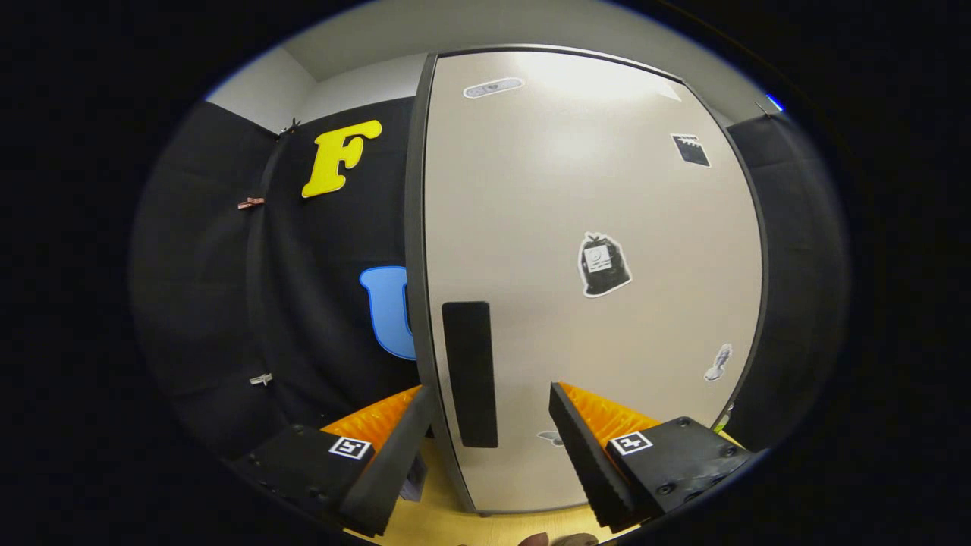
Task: Open the shoe cabinet door, grab the shoes and put them into the shoe cabinet, then close the shoe cabinet door.
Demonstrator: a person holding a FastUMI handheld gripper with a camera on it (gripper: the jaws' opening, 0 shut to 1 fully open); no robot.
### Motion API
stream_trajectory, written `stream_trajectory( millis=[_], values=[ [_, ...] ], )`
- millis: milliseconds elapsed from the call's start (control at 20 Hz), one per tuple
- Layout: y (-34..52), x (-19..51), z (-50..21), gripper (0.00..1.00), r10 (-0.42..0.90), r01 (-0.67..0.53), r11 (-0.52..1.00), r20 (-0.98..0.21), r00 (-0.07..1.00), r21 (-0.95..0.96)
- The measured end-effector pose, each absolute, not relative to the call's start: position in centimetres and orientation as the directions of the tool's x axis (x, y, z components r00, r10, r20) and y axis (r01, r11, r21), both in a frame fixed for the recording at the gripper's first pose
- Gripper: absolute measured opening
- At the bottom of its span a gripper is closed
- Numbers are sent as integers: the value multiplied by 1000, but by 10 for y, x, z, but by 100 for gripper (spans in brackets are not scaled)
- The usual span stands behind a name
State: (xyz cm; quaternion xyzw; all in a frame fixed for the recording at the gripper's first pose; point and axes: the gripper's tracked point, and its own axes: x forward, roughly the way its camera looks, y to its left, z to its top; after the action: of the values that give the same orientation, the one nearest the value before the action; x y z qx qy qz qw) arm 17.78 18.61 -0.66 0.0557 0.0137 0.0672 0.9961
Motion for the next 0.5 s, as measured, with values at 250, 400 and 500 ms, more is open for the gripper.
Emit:
stream_trajectory(
  millis=[250,400,500],
  values=[
    [199,201,-9,69,148,-142,978,-26,989,152],
    [195,201,-10,47,121,-114,979,-36,992,167],
    [196,206,-9,39,114,-110,984,-23,993,138]
  ],
)
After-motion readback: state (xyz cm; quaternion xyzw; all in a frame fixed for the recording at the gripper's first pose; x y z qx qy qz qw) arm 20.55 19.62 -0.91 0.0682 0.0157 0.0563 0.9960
